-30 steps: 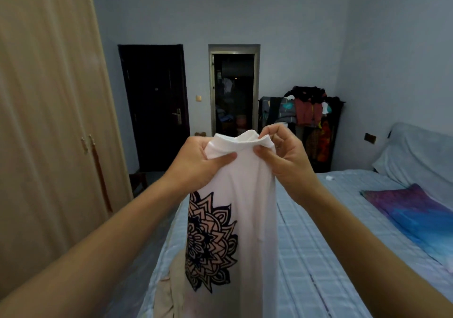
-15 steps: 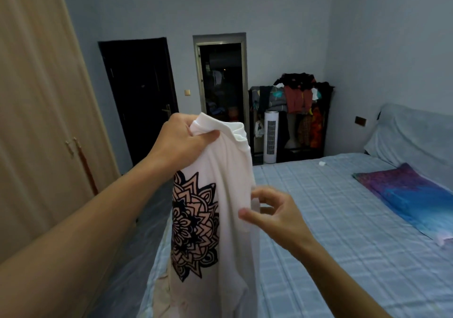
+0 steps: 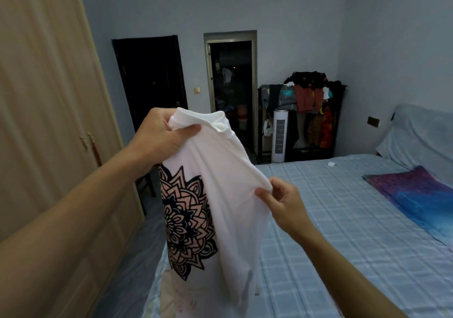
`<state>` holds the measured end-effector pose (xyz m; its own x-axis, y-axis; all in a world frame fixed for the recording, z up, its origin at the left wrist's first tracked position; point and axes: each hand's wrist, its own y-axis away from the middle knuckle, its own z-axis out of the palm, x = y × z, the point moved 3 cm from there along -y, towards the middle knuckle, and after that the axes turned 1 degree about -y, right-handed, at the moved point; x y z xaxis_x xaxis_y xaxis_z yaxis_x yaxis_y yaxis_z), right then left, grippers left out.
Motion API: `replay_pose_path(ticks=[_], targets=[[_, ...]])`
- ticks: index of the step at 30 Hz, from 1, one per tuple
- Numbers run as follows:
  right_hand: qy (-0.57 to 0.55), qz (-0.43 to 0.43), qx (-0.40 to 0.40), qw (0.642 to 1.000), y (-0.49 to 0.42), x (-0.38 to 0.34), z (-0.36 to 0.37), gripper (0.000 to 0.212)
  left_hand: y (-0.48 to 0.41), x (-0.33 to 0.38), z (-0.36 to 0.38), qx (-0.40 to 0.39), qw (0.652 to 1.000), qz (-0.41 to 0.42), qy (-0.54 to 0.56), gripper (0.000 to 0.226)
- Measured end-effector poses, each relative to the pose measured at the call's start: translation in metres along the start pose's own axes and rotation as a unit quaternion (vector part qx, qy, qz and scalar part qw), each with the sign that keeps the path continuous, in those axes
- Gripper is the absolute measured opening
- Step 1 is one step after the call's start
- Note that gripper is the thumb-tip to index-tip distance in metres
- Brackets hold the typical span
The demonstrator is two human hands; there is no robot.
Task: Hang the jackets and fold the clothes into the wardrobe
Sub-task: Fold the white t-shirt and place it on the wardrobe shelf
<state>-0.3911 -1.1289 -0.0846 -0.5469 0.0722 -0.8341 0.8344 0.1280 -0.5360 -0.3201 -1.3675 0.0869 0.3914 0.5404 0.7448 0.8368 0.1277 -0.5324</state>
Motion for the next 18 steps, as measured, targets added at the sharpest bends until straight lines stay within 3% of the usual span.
replay_pose_path(ticks=[5, 11, 18], targets=[[-0.063, -0.01, -0.029, 0.998, -0.01, -0.03, -0.02, 0.013, 0.002, -0.01, -0.021, 0.006, 0.998, -0.043, 0.055, 0.016], [-0.047, 0.081, -0.105, 0.99, 0.006, -0.019, -0.025, 0.011, 0.012, -0.009, -0.014, -0.101, 0.993, -0.06, 0.005, 0.027], [-0.071, 0.136, -0.126, 0.98, 0.036, 0.01, -0.029, 0.023, 0.019, -0.035, 0.008, -0.109, 0.992, -0.062, -0.031, 0.008]])
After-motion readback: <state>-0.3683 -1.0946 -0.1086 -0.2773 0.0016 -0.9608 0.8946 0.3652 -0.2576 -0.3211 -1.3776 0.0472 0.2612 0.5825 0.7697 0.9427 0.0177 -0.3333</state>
